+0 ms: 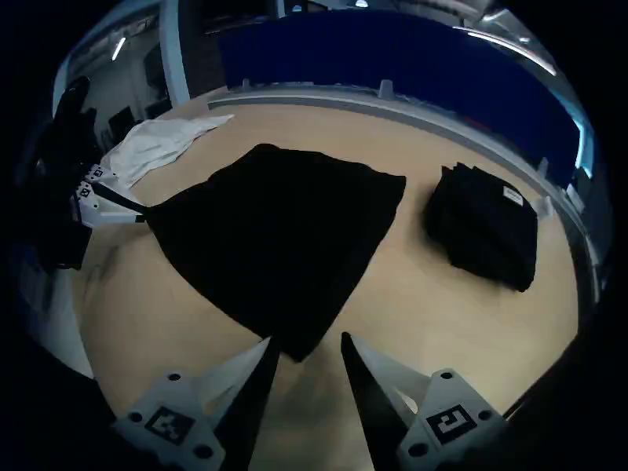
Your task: Fold towel
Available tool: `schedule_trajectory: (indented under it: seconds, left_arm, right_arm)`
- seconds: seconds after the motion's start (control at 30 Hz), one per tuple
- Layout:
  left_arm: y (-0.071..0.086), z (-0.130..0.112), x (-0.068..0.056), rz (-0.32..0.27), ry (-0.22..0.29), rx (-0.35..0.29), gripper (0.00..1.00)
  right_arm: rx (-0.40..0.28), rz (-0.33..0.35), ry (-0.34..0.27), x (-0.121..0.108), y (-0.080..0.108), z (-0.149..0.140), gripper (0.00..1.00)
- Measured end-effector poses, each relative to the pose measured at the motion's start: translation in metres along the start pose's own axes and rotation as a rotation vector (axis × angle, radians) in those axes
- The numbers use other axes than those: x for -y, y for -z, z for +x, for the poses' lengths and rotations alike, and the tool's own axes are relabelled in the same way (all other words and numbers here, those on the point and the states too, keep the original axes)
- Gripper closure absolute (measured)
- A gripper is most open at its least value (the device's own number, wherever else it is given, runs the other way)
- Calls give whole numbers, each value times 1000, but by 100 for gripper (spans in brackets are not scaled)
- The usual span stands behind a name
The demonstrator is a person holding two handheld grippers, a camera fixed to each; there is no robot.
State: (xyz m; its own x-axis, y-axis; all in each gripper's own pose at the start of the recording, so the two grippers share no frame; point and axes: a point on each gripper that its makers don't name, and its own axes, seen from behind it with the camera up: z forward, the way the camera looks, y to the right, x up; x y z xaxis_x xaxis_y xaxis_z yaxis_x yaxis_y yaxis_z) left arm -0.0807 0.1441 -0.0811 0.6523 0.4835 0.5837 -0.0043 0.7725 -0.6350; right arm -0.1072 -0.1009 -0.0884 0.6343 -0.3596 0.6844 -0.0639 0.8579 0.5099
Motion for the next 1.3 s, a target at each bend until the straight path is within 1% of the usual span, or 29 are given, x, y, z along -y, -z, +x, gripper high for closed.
schedule_trajectory:
  seconds: [0.27, 0.4, 0.47, 0.57, 0.67, 0.73, 0.77, 0.8, 0.87, 0.97, 1.07, 1.3]
  left_arm:
    - [-4, 0, -1, -5, -1, 1, 92]
    - [-6, -1, -1, -8, 0, 2, 92]
    - [-6, -1, -1, -8, -1, 2, 92]
    - [-7, 0, -1, -9, -2, 2, 92]
    - [-8, -1, -1, -9, -1, 3, 92]
    - [-9, -2, -1, -9, 0, 4, 92]
    - [-9, -2, -1, -8, 0, 5, 92]
    - [-9, -3, -1, -9, 0, 6, 92]
    - [-10, -4, -2, -9, 0, 6, 92]
    - [-11, -4, -2, -10, -3, 7, 92]
    - [-11, -5, -2, -11, -3, 8, 92]
    - [-11, -2, 1, -9, -1, 3, 92]
  right_arm:
    - [29, 14, 40, 6, -6, -16, 39]
    - [33, 16, 51, 7, -10, -19, 39]
    - [35, 17, 56, 8, -11, -21, 41]
    - [40, 24, 67, 12, -13, -23, 53]
    - [34, 10, 76, 10, -13, -23, 63]
    - [32, 5, 73, 9, -12, -23, 68]
    - [31, 4, 71, 8, -12, -23, 72]
    - [30, 2, 66, 7, -12, -23, 79]
    - [30, -1, 54, 4, -12, -24, 87]
    - [32, 8, 35, 3, -12, -23, 91]
    - [33, 13, 30, 2, -12, -22, 94]
    - [31, 24, 47, 4, -9, -18, 96]
